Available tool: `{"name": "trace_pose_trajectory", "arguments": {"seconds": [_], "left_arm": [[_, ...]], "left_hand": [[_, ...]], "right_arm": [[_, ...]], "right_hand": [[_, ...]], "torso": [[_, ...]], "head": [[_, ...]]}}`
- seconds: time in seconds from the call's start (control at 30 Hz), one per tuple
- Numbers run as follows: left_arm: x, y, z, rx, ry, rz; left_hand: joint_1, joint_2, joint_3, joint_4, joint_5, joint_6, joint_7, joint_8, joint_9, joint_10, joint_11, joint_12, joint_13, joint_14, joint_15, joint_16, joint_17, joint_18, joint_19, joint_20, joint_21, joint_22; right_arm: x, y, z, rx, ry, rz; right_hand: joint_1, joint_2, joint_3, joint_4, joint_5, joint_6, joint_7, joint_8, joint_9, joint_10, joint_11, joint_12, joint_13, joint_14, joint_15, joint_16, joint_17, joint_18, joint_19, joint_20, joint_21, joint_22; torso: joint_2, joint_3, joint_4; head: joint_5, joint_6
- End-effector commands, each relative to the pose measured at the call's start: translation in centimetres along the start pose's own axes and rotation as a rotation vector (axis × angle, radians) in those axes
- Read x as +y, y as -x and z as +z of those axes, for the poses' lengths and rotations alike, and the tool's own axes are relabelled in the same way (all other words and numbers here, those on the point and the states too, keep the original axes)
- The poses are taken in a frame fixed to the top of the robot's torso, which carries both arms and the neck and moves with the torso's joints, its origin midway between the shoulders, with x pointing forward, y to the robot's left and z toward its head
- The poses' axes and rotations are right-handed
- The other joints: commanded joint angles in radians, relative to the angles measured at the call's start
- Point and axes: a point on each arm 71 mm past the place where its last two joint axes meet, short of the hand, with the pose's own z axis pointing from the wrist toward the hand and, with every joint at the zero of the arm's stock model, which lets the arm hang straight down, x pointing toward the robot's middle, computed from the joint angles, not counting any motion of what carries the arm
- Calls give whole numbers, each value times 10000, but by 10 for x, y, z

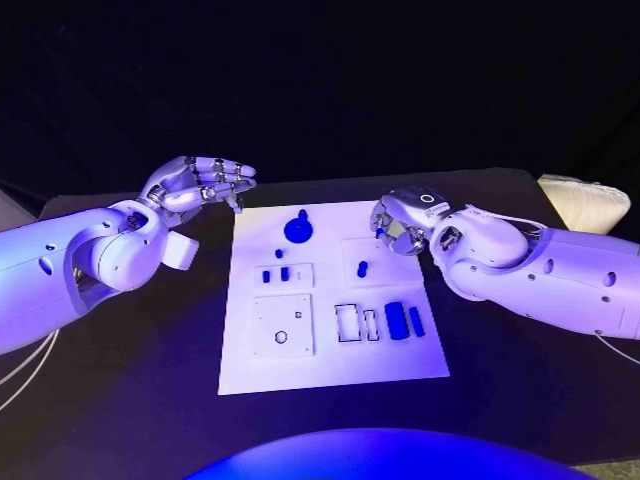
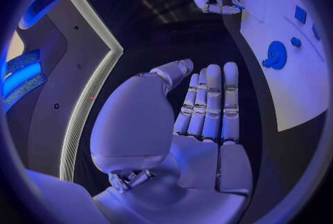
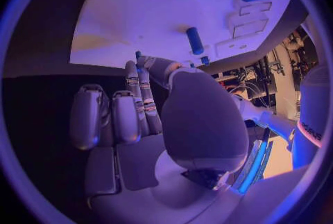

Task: Assemble the parts on the task board

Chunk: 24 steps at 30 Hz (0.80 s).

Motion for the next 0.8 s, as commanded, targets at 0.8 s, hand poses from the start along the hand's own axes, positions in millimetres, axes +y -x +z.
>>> {"name": "trace_pose_trajectory", "arguments": {"seconds": [0.8], "left_arm": [[-2,-9,4,159,-216,-192]], "left_hand": [[45,44,-51,-10,32,-41,47,60,-18,-84,18,-55,-21,59,47,-53,-12,143,83,-23,-57,-19]], "right_arm": [[98,-1,-24,-577,2564,1782]], "right_hand": [[4,122,99,-30,79,69,-6,52,44,277,-210,18,19,307,-70,78,21,-123,65,-28,93,73]], "torso": [[-14,-30,19]], "head": [[810,-112]]}}
